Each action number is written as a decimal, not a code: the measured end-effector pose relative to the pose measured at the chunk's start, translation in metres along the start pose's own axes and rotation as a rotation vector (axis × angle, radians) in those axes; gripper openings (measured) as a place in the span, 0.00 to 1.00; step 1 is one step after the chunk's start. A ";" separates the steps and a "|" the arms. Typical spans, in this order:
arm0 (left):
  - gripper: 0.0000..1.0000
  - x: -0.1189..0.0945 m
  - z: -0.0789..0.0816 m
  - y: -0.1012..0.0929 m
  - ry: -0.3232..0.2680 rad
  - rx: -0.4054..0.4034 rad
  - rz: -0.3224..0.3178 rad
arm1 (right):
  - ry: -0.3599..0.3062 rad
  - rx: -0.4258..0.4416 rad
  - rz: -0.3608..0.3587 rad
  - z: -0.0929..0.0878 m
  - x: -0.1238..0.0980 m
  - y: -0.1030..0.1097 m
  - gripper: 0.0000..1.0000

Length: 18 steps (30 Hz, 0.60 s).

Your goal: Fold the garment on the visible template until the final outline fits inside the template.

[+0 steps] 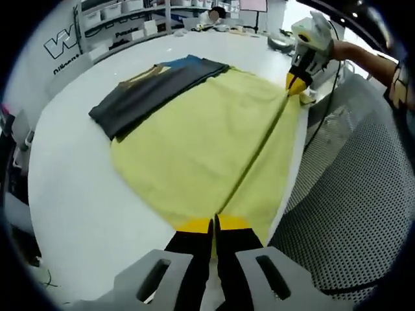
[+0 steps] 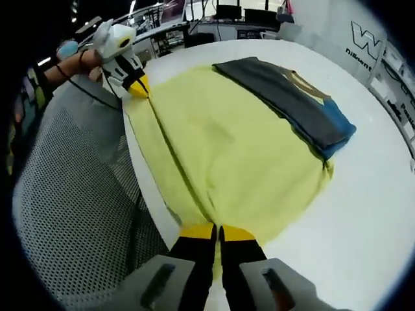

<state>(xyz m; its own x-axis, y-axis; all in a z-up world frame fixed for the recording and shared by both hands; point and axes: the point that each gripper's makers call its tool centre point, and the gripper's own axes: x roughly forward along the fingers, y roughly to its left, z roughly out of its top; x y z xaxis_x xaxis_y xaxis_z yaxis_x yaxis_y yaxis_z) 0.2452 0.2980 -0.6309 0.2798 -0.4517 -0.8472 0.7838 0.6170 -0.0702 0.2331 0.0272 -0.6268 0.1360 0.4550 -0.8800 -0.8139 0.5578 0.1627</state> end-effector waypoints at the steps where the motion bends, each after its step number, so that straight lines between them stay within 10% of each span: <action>1: 0.00 -0.002 -0.001 -0.003 0.014 -0.011 -0.013 | 0.011 0.013 0.022 -0.001 -0.001 0.002 0.00; 7: 0.00 -0.018 -0.005 -0.026 0.107 -0.034 -0.149 | 0.076 0.033 0.120 -0.007 -0.016 0.014 0.00; 18: 0.00 -0.040 -0.001 -0.030 0.115 -0.098 -0.187 | 0.094 0.074 0.230 -0.004 -0.039 0.033 0.00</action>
<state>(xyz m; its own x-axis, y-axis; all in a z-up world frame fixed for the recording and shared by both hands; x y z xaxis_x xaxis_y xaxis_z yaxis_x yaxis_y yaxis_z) 0.2094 0.2980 -0.5951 0.0653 -0.4908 -0.8688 0.7571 0.5915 -0.2773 0.1985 0.0245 -0.5887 -0.1037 0.5115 -0.8530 -0.7736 0.4976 0.3924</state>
